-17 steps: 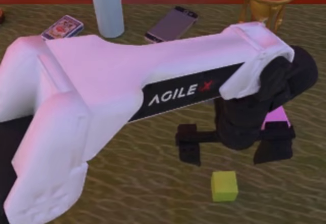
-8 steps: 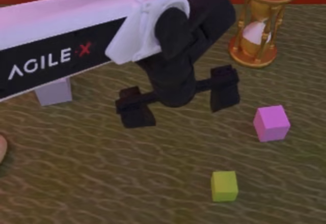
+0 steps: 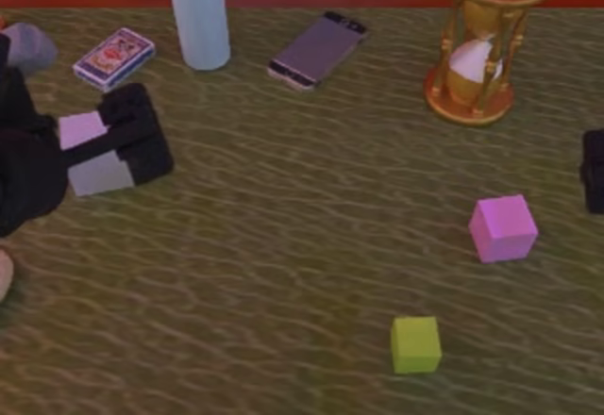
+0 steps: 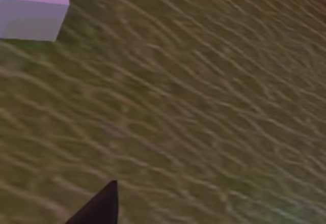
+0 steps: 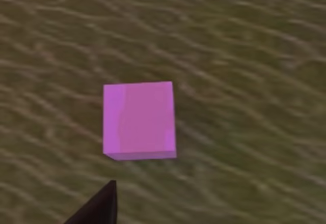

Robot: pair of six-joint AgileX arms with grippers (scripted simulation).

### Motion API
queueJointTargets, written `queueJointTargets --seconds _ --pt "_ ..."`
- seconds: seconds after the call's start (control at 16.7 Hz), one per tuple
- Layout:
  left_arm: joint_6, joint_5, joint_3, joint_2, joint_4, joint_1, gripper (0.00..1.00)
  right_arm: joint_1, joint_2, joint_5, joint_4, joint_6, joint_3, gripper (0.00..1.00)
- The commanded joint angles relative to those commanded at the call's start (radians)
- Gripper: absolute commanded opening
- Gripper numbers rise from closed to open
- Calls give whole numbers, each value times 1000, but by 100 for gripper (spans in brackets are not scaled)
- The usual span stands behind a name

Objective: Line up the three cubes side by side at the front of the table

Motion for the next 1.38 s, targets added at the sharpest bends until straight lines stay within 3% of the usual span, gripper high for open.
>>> queueJointTargets --seconds 0.36,0.66,0.9,1.38 --pt "334 12 -511 -585 316 262 100 80 513 1 -281 45 386 100" --pt "562 30 -765 -891 517 401 100 124 799 3 -428 69 615 100" --pt "643 38 -840 -999 587 443 100 139 888 4 -473 78 693 100" --pt "644 38 -841 -999 588 444 100 136 906 4 -433 76 667 100"
